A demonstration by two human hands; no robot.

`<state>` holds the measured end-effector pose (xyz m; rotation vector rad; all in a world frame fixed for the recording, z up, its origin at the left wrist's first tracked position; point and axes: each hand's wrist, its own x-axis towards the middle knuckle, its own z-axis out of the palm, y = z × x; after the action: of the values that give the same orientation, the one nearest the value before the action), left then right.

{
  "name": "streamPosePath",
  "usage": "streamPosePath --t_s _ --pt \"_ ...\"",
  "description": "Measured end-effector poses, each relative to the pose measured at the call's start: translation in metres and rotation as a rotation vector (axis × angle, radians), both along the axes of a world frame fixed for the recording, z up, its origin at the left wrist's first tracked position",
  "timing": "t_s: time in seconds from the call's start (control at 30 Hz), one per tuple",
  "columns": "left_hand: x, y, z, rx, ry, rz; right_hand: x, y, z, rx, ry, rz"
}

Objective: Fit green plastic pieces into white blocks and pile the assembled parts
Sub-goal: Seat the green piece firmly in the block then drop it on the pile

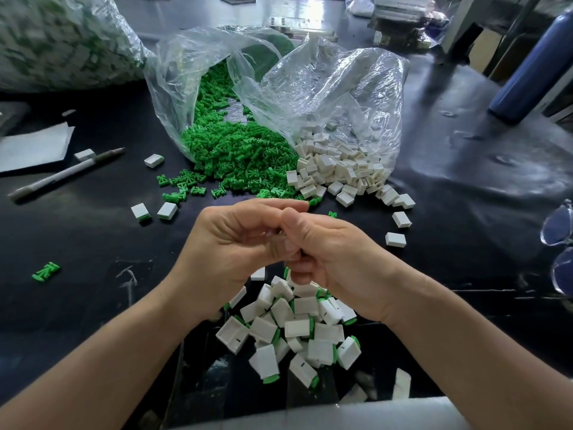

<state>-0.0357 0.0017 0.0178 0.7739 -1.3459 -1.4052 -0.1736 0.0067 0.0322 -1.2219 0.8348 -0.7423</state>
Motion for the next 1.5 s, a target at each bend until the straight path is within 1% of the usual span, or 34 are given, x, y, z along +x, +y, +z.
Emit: streamPosePath --t_s 0.17,0.33,0.4,0.5,0.67,0.8,1.13,1.3,1.43,1.5 --pt "0.000 0.000 0.001 -0.004 -0.028 -0.007 0.000 0.000 -0.002 -0.013 -0.003 -0.007" --pt "-0.001 -0.002 0.001 0.008 -0.005 0.009 -0.002 -0.006 -0.001 0.072 -0.082 0.046" --pt "-0.001 -0.003 0.002 0.006 0.014 0.026 -0.005 -0.009 -0.001 0.095 -0.042 0.049" --pt "0.000 -0.003 0.005 0.022 0.049 0.028 -0.007 -0.011 -0.002 0.077 0.016 0.029" --pt "0.004 -0.003 0.007 0.086 0.000 0.015 -0.007 -0.012 -0.004 0.071 -0.010 -0.015" --pt "0.005 -0.005 0.007 0.128 -0.022 0.037 -0.008 -0.012 -0.005 0.042 0.022 -0.017" --pt "0.006 -0.006 0.008 0.158 0.012 0.029 -0.009 -0.012 -0.007 -0.010 0.063 0.006" --pt "0.004 -0.004 0.008 0.109 -0.027 -0.013 -0.008 -0.012 -0.008 -0.030 0.145 0.045" --pt "0.003 -0.003 0.007 0.130 -0.007 -0.024 -0.007 -0.007 -0.002 -0.093 0.244 0.010" --pt "0.003 -0.003 0.007 0.132 -0.006 -0.041 -0.007 -0.007 -0.003 -0.108 0.250 -0.006"
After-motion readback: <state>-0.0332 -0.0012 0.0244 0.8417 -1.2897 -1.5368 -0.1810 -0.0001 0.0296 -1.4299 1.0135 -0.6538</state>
